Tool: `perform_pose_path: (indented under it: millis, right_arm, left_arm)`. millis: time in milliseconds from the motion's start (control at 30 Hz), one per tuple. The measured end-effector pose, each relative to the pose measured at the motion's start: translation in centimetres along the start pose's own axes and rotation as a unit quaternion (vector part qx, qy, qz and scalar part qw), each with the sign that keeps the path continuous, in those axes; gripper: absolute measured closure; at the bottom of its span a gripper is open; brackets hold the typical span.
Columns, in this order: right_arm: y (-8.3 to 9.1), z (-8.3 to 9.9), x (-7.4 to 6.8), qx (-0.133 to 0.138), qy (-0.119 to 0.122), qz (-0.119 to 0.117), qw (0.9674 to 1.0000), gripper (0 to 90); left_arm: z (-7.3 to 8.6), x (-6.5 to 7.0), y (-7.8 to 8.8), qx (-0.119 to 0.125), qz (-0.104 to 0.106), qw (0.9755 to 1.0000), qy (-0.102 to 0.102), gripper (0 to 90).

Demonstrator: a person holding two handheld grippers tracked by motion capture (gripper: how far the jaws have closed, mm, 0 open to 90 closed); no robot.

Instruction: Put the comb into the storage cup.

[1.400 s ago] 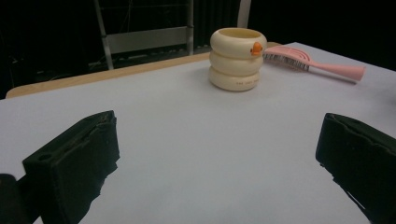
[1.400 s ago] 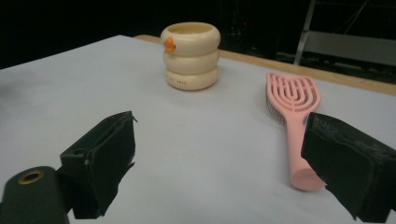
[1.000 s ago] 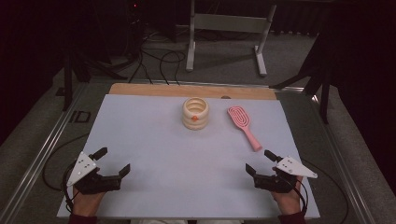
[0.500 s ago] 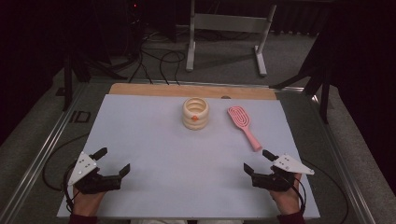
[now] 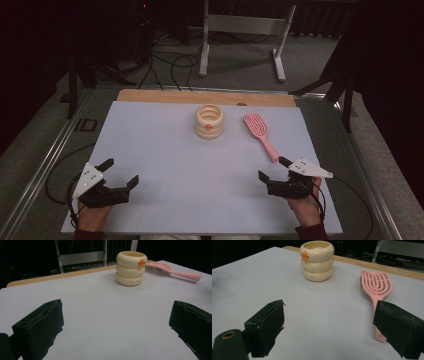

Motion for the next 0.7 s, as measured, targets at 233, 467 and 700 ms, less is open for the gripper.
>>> perform_pose_path:
  millis: [233, 467, 700]
  right_arm:
    - [-0.5, -1.2, 0.4, -0.021, -0.008, 0.002, 0.9997, 9.9]
    - [-0.9, -2.4, 0.5, -0.026, -0.004, -0.002, 0.9997, 9.6]
    - [-1.3, -4.3, 0.8, -0.024, 0.004, 0.004, 0.9997, 9.6]
  left_arm:
    - [0.0, -0.1, 0.1, 0.000, -0.001, 1.0000, 0.001, 0.1]
    - [0.1, 0.0, 0.0, -0.002, -0.001, 1.0000, 0.000, 0.1]
    - [0.1, 0.0, -0.1, -0.003, 0.000, 1.0000, 0.000, 0.1]
Point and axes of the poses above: each handheld gripper's, and its own axes: y roughly backward along the jaws, z roughly out of its underside, x roughly to its right, the point moved 2 cm from there along -y, roughly forward along the jaws, and after that the axes turned 6 degrees about y, right-handed, at the moved point
